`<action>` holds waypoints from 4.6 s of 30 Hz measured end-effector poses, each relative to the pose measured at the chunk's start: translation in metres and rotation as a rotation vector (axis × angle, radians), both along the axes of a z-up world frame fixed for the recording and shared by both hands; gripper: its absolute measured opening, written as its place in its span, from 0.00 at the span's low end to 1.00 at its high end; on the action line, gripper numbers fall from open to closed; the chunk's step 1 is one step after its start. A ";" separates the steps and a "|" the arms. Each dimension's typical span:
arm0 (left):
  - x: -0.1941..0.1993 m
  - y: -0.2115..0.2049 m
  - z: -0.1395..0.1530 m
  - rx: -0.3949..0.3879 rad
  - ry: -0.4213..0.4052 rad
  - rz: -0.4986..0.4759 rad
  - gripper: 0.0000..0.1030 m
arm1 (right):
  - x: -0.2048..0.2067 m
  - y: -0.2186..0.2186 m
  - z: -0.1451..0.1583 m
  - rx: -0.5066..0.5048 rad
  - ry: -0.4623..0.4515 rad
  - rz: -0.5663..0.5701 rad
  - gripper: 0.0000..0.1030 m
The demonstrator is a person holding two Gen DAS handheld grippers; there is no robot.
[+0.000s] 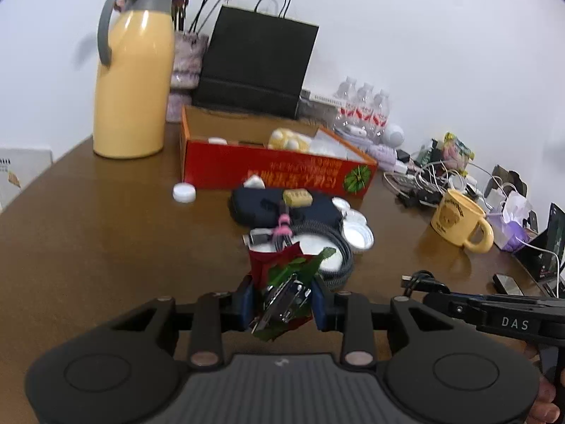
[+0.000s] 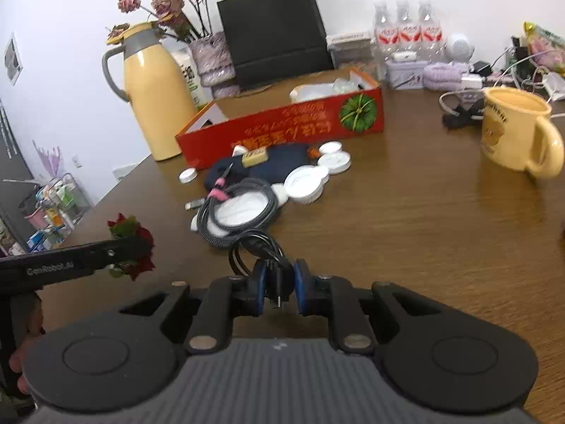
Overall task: Organize objects
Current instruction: 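Carry the rose and cable into the cardboard box and open both tools, then withdraw both tools back over the table, then grasp a small white cap with left tool while right tool grasps a white lid, then carry the cap and lid into the cardboard box and open both tools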
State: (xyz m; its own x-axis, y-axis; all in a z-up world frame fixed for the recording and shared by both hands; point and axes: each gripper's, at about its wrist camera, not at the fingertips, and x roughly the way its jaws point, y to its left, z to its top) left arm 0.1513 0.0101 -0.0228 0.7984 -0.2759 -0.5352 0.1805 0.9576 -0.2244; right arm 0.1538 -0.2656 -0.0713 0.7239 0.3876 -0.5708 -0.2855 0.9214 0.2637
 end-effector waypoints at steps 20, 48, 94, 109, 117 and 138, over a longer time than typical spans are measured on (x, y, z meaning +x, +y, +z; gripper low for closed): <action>0.358 0.027 0.028 0.042 0.171 0.144 0.39 | 0.394 0.123 0.060 -0.160 0.050 0.167 0.18; 0.168 0.026 0.113 0.058 -0.116 0.011 0.83 | 0.272 0.047 0.123 -0.159 -0.042 0.057 1.00; 0.186 0.043 -0.029 0.185 0.027 0.103 0.26 | 0.129 0.024 -0.016 -0.153 0.036 0.012 0.07; 0.017 0.030 0.020 0.022 -0.076 0.144 0.26 | 0.018 -0.006 0.026 -0.109 -0.047 0.026 0.07; 0.068 0.021 0.060 0.028 -0.202 0.057 0.26 | 0.062 -0.020 0.065 -0.083 -0.129 0.010 0.07; 0.327 0.001 0.049 0.032 0.040 -0.008 0.26 | 0.320 0.058 0.041 -0.121 0.128 0.134 0.07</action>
